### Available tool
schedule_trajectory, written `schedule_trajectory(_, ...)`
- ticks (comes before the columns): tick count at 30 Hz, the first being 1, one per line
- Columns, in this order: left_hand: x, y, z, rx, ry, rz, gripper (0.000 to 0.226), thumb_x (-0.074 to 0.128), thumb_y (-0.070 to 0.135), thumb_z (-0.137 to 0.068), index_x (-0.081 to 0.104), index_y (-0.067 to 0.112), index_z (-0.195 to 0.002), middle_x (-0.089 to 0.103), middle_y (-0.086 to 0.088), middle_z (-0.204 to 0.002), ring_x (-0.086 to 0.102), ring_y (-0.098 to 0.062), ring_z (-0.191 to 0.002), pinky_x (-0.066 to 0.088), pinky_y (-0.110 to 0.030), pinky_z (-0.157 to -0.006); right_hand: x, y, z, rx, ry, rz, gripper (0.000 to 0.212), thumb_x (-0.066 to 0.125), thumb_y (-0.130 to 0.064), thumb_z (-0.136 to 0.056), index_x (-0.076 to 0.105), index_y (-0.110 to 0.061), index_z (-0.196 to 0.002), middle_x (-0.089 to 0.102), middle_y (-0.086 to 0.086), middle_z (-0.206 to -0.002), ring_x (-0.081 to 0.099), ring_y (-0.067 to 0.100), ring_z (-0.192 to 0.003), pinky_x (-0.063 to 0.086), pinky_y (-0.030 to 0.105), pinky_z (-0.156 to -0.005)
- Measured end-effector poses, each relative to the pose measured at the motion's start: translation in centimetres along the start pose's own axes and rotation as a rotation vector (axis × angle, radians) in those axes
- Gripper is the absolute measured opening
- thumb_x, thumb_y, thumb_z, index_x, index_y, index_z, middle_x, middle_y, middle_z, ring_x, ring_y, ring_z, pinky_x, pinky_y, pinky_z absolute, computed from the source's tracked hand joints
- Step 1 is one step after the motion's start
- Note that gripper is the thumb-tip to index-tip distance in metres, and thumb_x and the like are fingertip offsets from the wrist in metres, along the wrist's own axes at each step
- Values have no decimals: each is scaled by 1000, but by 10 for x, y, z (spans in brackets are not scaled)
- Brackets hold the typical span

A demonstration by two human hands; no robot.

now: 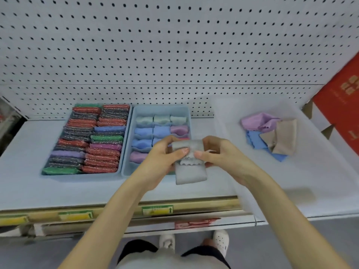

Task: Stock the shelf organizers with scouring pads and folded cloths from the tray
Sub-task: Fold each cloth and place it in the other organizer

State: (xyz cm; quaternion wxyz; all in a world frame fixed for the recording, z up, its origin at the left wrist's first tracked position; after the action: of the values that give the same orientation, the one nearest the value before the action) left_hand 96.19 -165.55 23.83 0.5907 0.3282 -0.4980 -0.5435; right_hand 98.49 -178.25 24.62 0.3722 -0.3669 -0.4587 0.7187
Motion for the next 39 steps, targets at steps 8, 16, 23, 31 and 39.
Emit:
schedule_trajectory(8, -19, 1, 20, -74, -58, 8, 23, 48, 25, -97, 55, 16, -117, 68, -4, -104, 70, -22, -91, 58, -36, -65, 30, -13, -2, -162, 21, -131, 16, 55, 0, -91, 46, -13, -91, 65, 11, -87, 63, 14, -64, 52, 28, -47)
schedule_trajectory(16, -32, -11, 31, -283, -65, 133, 48, 44, 49, -89, 65, 14, -113, 72, -11, -107, 70, -26, -97, 59, -33, -74, 41, -24, -2, -387, -34, -87, 23, 56, 10, -82, 54, -12, -86, 63, -5, -91, 57, 18, -82, 46, 31, -73)
schedule_trajectory(23, -50, -12, 32, -190, 96, 104, 10, 60, 7, -90, 54, 14, -86, 63, -7, -99, 69, -19, -83, 60, -28, -71, 43, 1, -5, -156, -65, -335, 18, 48, -5, -70, 65, -9, -77, 67, 3, -100, 62, 19, -96, 51, 32, -79)
schedule_trajectory(31, -68, -25, 31, -93, 142, -56, 15, 67, 6, -84, 65, 3, -99, 71, -4, -87, 67, -7, -76, 58, -23, -71, 71, 12, -6, -26, -152, -10, 28, 68, 2, -81, 62, -15, -102, 68, -2, -93, 64, 5, -82, 50, 17, -73)
schedule_trajectory(39, -91, -42, 33, -1, 277, -66, 17, 74, -1, -73, 70, 9, -86, 70, 5, -72, 64, -12, -75, 55, -30, -77, 95, 33, -17, 38, -124, -21, 22, 73, 0, -76, 66, -12, -93, 70, -5, -80, 64, 7, -75, 50, 17, -70)
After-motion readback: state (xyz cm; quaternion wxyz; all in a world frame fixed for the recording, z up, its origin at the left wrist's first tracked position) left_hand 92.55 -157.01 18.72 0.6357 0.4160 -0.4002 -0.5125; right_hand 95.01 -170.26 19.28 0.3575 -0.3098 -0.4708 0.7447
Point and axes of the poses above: each hand's wrist, its own z-axis away from the middle knuckle, its own x-axis out of the palm, y = z × x, the point moved 9 cm from there along -z, towards the middle knuckle
